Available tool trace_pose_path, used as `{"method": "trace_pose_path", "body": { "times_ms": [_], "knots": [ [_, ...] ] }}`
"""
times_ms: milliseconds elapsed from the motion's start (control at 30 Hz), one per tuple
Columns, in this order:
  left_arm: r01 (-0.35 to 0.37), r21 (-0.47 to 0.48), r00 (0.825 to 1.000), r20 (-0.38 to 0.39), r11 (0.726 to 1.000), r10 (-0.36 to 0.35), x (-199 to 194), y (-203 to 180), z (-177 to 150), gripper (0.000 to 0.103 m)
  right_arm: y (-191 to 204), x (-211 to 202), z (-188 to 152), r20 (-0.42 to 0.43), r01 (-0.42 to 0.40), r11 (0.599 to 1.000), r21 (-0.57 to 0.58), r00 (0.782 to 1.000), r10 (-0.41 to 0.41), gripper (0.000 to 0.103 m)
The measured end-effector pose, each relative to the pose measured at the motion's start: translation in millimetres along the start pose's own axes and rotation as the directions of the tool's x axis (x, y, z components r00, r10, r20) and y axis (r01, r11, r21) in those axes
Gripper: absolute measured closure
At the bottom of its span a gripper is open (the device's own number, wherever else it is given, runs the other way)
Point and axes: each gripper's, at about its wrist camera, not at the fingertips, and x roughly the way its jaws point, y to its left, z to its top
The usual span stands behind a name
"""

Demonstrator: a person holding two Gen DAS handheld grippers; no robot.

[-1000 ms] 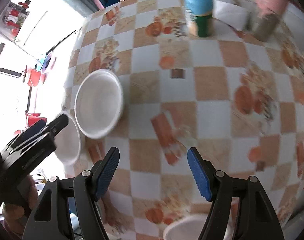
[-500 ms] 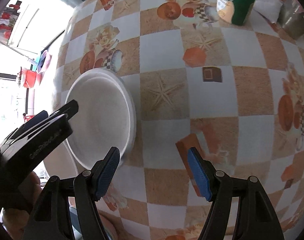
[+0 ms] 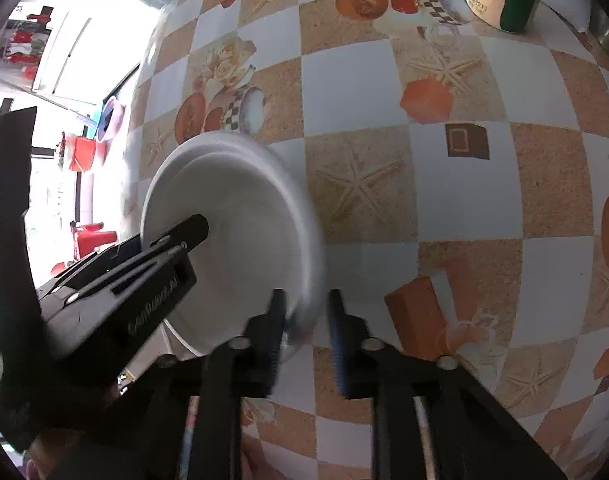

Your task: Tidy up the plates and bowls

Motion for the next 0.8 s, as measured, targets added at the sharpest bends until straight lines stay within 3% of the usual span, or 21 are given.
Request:
{"method": "trace_pose_path", "body": {
  "times_ms": [167, 433, 667, 800],
  "knots": [
    [0.020, 0.050, 1.000, -0.006, 0.999, -0.020, -3.6, -21.7, -17.6, 0.076, -20.0, -9.5, -24.2, -0.038, 0.026, 0.999, -0.020, 0.999, -0.027, 0.086],
    [0.069, 0.144, 0.997, -0.040, 0.987, -0.064, -8.3, -69.2, -78.1, 0.076, -73.7, -25.2, -64.8, -0.115, 0.069, 0.997, -0.045, 0.991, -0.074, 0.086],
    [0.068, 0.210, 0.996, -0.067, 0.975, -0.055, -10.6, -101.8, -123.8, 0.076, -115.7, -35.9, -99.8, -0.146, 0.086, 0.996, -0.026, 0.985, -0.089, 0.085],
    [0.024, 0.210, 0.999, -0.031, 0.977, -0.018, -12.2, -112.7, -142.9, 0.076, -129.6, -40.6, -111.4, -0.138, 0.085, 0.996, -0.020, 0.987, -0.087, 0.085]
  ]
}}
